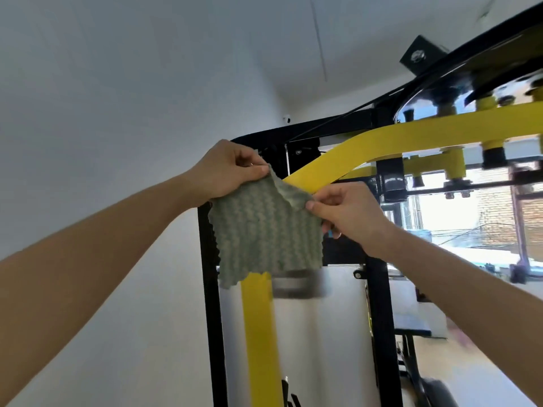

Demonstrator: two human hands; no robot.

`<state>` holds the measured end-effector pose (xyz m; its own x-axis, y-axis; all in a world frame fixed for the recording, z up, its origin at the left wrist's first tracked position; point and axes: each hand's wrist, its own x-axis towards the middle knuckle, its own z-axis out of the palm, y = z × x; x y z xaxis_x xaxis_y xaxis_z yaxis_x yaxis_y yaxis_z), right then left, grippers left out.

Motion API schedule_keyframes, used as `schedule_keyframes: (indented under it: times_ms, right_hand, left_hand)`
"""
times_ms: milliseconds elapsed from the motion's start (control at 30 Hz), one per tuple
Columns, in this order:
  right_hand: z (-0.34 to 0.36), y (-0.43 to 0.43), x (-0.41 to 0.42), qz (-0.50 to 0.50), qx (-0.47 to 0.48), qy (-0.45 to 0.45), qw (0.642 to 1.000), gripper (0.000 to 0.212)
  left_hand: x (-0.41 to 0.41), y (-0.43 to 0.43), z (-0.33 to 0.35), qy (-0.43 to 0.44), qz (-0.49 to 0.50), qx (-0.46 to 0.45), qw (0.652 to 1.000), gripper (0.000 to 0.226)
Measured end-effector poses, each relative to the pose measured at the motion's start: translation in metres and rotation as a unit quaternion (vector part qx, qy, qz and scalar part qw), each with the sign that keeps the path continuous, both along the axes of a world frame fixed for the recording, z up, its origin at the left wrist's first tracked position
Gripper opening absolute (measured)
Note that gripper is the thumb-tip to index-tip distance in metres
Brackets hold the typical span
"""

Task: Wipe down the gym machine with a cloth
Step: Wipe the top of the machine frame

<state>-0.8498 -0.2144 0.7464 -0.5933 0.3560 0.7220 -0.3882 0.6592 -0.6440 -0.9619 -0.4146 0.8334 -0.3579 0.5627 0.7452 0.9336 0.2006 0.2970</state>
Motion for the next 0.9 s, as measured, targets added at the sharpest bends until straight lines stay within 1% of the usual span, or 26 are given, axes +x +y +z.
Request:
schedule_keyframes:
  times_ms: [33, 100, 133, 200, 267, 333, 367, 400, 433, 467, 500, 533, 567, 600, 633, 667, 700, 733, 800, 833, 900]
  right_hand:
    - [0.014, 0.004, -0.002, -0.058, 0.043, 0.032, 0.997, 0.009]
    - [0.046, 0.006, -0.005, -0.179, 0.136, 0.076, 0.972, 0.007]
    - [0.061, 0.006, -0.007, -0.230, 0.169, 0.078, 0.955, 0.005]
    - [0.088, 0.008, -0.012, -0.287, 0.192, 0.064, 0.936, 0.007]
    - [0.107, 0.009, -0.020, -0.298, 0.178, 0.051, 0.936, 0.010]
    - [0.111, 0.004, -0.026, -0.298, 0.179, 0.058, 0.936, 0.015]
    - [0.109, 0.000, -0.028, -0.303, 0.200, 0.065, 0.929, 0.020]
    - [0.104, -0.004, -0.028, -0.303, 0.235, 0.067, 0.921, 0.026]
    - [0.099, -0.005, -0.027, -0.281, 0.271, 0.061, 0.919, 0.033]
    - [0.093, -0.005, -0.026, -0.240, 0.296, 0.047, 0.923, 0.039]
    - [0.088, -0.003, -0.023, -0.198, 0.321, 0.028, 0.926, 0.042]
    - [0.083, 0.000, -0.022, -0.171, 0.352, 0.010, 0.920, 0.044]
    - [0.079, 0.005, -0.021, -0.164, 0.391, -0.001, 0.906, 0.047]
    - [0.076, 0.010, -0.021, -0.169, 0.431, -0.007, 0.886, 0.050]
    - [0.073, 0.015, -0.022, -0.177, 0.464, -0.016, 0.868, 0.053]
    - [0.071, 0.018, -0.022, -0.187, 0.489, -0.025, 0.851, 0.056]
    - [0.068, 0.021, -0.022, -0.200, 0.508, -0.031, 0.837, 0.058]
    - [0.065, 0.023, -0.023, -0.215, 0.523, -0.028, 0.824, 0.059]
    - [0.060, 0.024, -0.026, -0.249, 0.548, -0.002, 0.799, 0.063]
    - [0.058, 0.025, -0.028, -0.262, 0.558, 0.009, 0.787, 0.065]
    - [0.056, 0.028, -0.031, -0.281, 0.578, 0.027, 0.765, 0.069]
  left_hand:
    - [-0.005, 0.004, 0.009, 0.005, 0.010, -0.003, 1.000, 0.008]
    - [-0.017, 0.012, 0.026, 0.018, 0.016, -0.006, 1.000, 0.008]
    - [-0.023, 0.018, 0.034, 0.020, 0.016, 0.002, 1.000, 0.009]
    - [-0.034, 0.027, 0.047, 0.015, 0.026, 0.030, 0.999, 0.010]
    - [-0.047, 0.036, 0.050, 0.007, 0.048, 0.030, 0.998, 0.010]
    - [-0.059, 0.041, 0.043, -0.020, 0.092, -0.035, 0.995, 0.007]
    - [-0.065, 0.043, 0.038, -0.030, 0.116, -0.077, 0.990, 0.008]
    - [-0.071, 0.043, 0.034, -0.034, 0.136, -0.101, 0.985, 0.013]
    - [-0.075, 0.043, 0.030, -0.032, 0.148, -0.088, 0.985, 0.018]
    - [-0.074, 0.040, 0.028, -0.020, 0.148, -0.044, 0.988, 0.022]
    - [-0.070, 0.035, 0.025, 0.002, 0.131, 0.009, 0.991, 0.025]
    - [-0.063, 0.031, 0.022, 0.019, 0.092, 0.045, 0.995, 0.025]
    - [-0.056, 0.027, 0.018, 0.021, 0.038, 0.049, 0.998, 0.021]
    - [-0.050, 0.023, 0.013, 0.013, -0.020, 0.016, 1.000, 0.018]
    - [-0.043, 0.020, 0.006, 0.012, -0.060, -0.042, 0.997, 0.022]
    - [-0.040, 0.019, -0.001, 0.023, -0.075, -0.103, 0.992, 0.032]
    - [-0.039, 0.020, -0.006, 0.049, -0.070, -0.145, 0.986, 0.043]
    - [-0.042, 0.023, -0.011, 0.081, -0.051, -0.164, 0.982, 0.053]
    - [-0.046, 0.032, -0.018, 0.152, 0.010, -0.167, 0.974, 0.067]
    - [-0.048, 0.037, -0.020, 0.178, 0.043, -0.161, 0.970, 0.069]
    - [-0.047, 0.045, -0.022, 0.211, 0.088, -0.149, 0.962, 0.065]
